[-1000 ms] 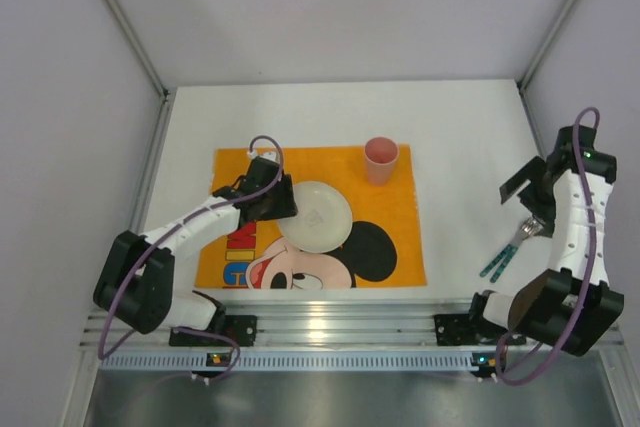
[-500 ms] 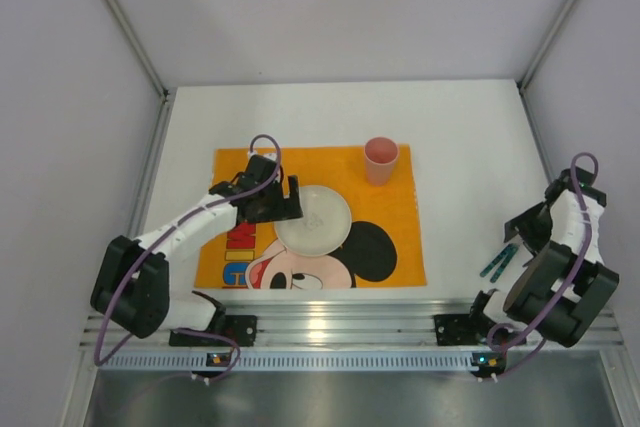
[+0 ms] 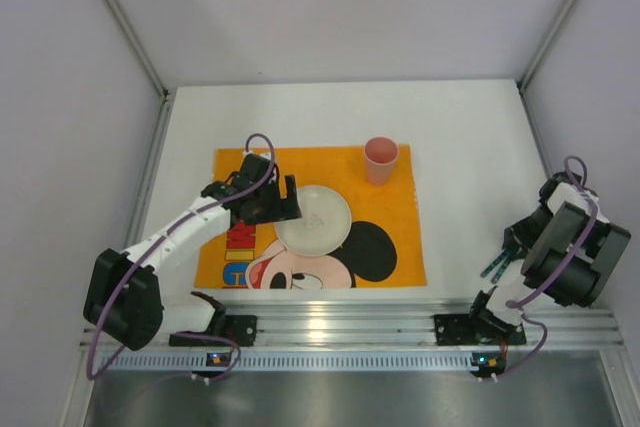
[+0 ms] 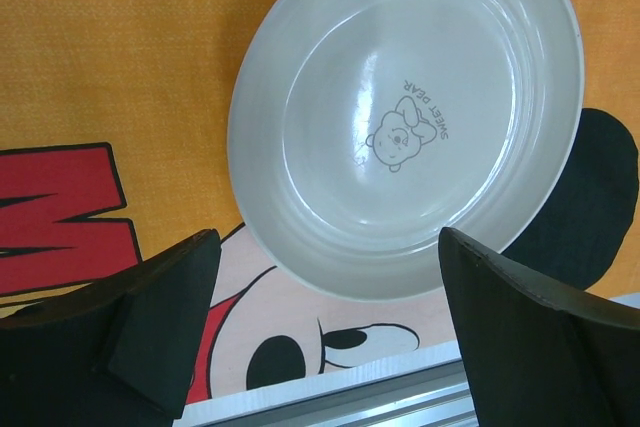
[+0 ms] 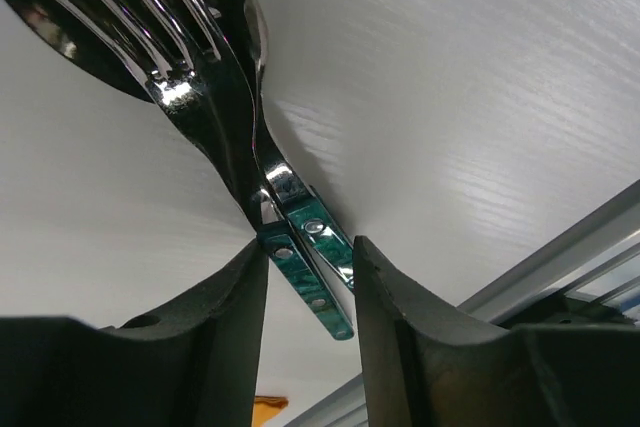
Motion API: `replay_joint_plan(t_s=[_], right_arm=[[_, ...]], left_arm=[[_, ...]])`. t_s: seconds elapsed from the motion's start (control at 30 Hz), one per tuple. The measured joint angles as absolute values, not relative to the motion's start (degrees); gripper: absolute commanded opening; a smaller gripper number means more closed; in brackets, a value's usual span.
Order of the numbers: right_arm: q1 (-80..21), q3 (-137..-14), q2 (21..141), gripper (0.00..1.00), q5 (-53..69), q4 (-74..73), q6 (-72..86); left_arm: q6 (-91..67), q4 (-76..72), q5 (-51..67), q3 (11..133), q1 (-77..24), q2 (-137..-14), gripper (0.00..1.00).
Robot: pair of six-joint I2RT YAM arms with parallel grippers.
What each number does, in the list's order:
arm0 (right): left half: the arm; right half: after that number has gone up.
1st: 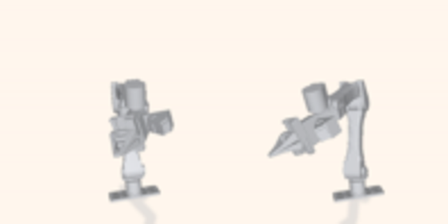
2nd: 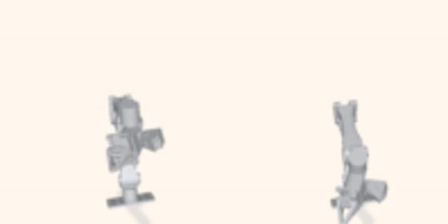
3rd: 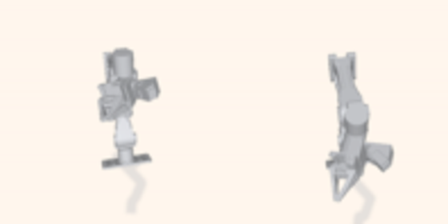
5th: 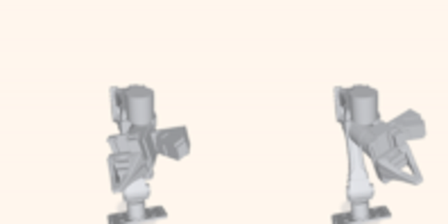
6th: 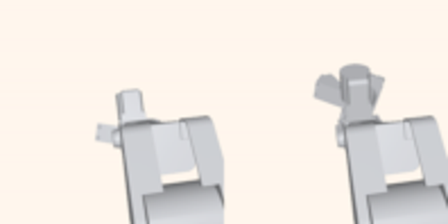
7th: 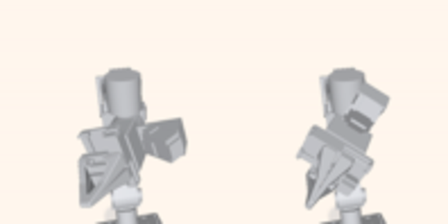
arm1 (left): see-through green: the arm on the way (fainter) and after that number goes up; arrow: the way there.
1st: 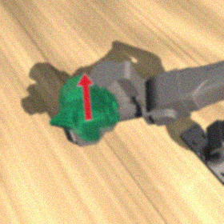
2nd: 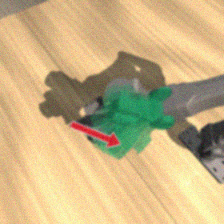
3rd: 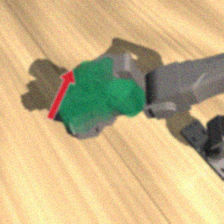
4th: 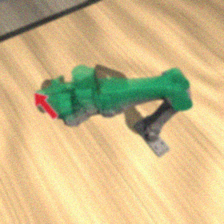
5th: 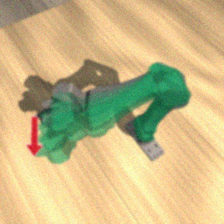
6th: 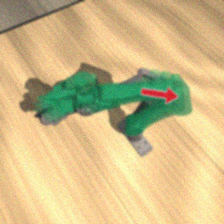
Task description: Set the dinner table for one person
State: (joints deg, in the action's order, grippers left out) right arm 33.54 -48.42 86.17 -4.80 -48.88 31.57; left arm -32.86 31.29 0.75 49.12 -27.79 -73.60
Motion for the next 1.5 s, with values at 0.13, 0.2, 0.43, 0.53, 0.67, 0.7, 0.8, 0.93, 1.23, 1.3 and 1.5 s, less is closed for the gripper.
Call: replay_joint_plan(t_s=[0.13, 0.2, 0.43, 0.53, 0.67, 0.7, 0.8, 0.93, 1.23, 1.3, 1.5], right_arm=[[33.36, -50.02, 88.92, 0.15, -4.40, -49.10, 31.29], [32.58, -51.37, 90.39, 0.02, -4.23, -49.52, 31.22], [18.35, -59.72, 97.97, 0.00, -9.06, -52.42, 33.19], [9.63, -66.26, 102.39, 0.00, -9.06, -52.05, 33.95], [1.02, -75.33, 108.62, 0.00, -8.54, -51.66, 34.35], [-0.40, -77.08, 109.73, 0.00, -8.67, -51.88, 34.33], [-3.44, -81.19, 112.62, 0.10, -9.17, -52.56, 34.06], [-4.21, -83.81, 114.76, 0.69, -9.89, -54.35, 33.39], [-4.38, -84.01, 113.49, 0.72, -10.22, -56.73, 32.82], [-4.80, -84.01, 111.96, 0.71, -9.58, -56.86, 33.21], [-6.35, -84.01, 108.97, 0.68, -6.44, -56.27, 34.79]], left_arm=[[-32.86, 31.77, -0.01, 49.65, -27.79, -73.54, 0.95], [-32.93, 31.88, -0.71, 49.71, -27.79, -73.54, 0.95], [-33.98, 32.40, -2.13, 49.80, -27.79, -73.54, 0.95], [-34.72, 32.88, -2.66, 50.37, -27.79, -73.56, 0.95], [-35.90, 32.93, -3.53, 51.46, -27.79, -73.56, 0.95], [-36.12, 32.93, -3.73, 51.55, -27.79, -73.56, 0.95], [-37.01, 32.91, -3.97, 51.55, -27.79, -73.56, 0.95], [-37.87, 32.69, -4.16, 51.55, -27.79, -73.54, 0.95], [-38.24, 31.73, -4.34, 51.55, -27.79, -73.49, 0.94], [-38.22, 31.42, -4.34, 51.55, -27.79, -73.49, 0.95], [-37.65, 31.33, -4.34, 51.55, -27.79, -73.49, 0.95]])
